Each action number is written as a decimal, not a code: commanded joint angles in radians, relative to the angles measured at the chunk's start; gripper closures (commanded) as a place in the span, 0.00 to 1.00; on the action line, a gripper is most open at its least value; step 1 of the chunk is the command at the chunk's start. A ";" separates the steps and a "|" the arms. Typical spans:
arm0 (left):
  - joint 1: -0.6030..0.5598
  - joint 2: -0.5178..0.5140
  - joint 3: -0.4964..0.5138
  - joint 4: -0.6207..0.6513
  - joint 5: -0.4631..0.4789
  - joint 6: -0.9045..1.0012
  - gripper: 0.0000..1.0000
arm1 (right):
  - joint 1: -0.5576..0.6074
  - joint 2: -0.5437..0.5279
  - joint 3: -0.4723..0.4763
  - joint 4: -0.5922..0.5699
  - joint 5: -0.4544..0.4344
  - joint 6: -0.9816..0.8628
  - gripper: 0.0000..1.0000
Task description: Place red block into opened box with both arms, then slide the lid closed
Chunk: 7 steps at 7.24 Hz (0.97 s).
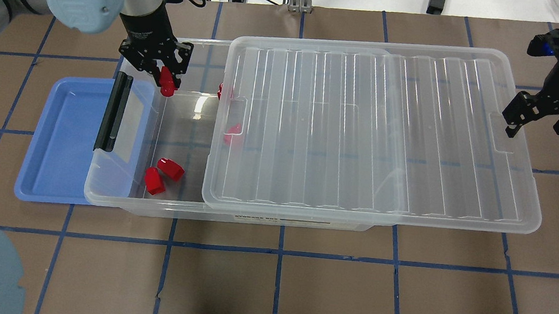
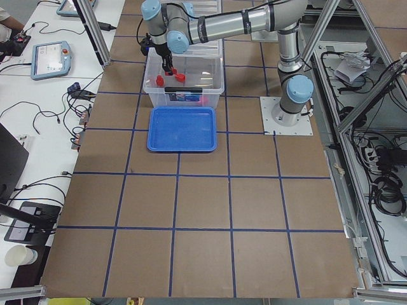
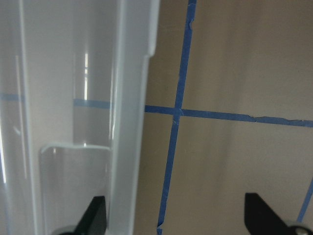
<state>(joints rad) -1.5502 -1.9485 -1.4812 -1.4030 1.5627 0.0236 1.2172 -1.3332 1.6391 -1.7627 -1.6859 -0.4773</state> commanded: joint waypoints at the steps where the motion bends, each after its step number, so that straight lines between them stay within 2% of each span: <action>1: 0.004 0.008 -0.111 0.137 -0.001 -0.004 1.00 | -0.011 0.000 0.001 -0.001 -0.008 -0.023 0.00; 2: 0.002 0.016 -0.160 0.154 0.000 -0.010 1.00 | -0.024 0.000 0.001 -0.001 -0.018 -0.033 0.00; 5: -0.008 0.025 -0.348 0.372 -0.003 -0.042 1.00 | -0.030 -0.001 -0.002 0.005 -0.018 -0.035 0.00; 6: -0.011 0.002 -0.372 0.459 -0.004 -0.042 0.99 | -0.027 -0.015 -0.004 0.006 -0.008 -0.026 0.00; 7: -0.013 -0.004 -0.389 0.481 -0.003 -0.043 0.69 | -0.025 -0.017 -0.015 0.011 -0.006 -0.002 0.00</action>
<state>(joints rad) -1.5600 -1.9400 -1.8364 -0.9807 1.5595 -0.0173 1.1898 -1.3437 1.6339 -1.7566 -1.6968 -0.5019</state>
